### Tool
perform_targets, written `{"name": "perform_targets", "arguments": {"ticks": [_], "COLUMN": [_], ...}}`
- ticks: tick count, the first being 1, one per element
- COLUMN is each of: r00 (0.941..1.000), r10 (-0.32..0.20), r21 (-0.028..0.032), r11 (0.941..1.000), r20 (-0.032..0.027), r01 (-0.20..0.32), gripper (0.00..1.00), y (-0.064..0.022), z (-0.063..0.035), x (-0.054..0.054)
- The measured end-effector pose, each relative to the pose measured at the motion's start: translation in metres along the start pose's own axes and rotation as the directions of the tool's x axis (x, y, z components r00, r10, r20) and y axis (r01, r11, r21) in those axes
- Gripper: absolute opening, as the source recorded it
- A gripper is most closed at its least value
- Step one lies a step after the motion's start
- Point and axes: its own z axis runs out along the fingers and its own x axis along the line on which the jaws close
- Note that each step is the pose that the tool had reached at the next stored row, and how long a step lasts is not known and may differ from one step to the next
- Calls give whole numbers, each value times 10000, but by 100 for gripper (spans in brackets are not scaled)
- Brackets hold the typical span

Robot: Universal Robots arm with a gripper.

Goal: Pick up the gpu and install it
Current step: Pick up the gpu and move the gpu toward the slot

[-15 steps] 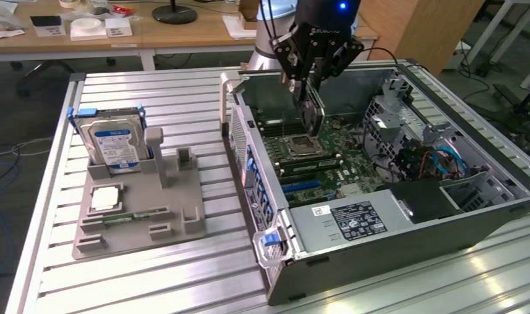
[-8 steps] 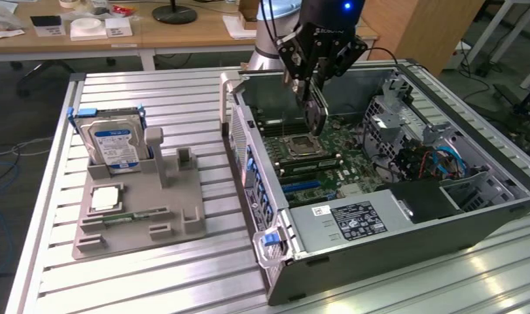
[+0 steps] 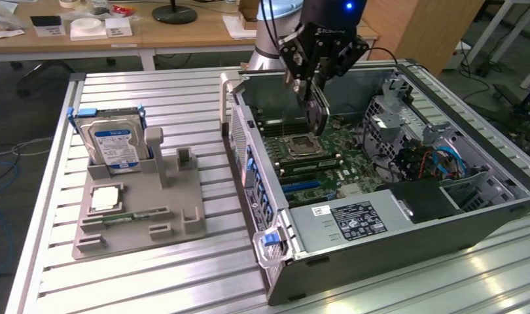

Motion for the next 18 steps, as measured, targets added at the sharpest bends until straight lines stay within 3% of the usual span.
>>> {"name": "perform_targets", "arguments": {"ticks": [18], "r00": [10000], "r10": [0], "r21": [1], "r11": [10000], "r20": [0], "r01": [0], "gripper": [27], "y": [22], "z": [10], "x": [-380]}}
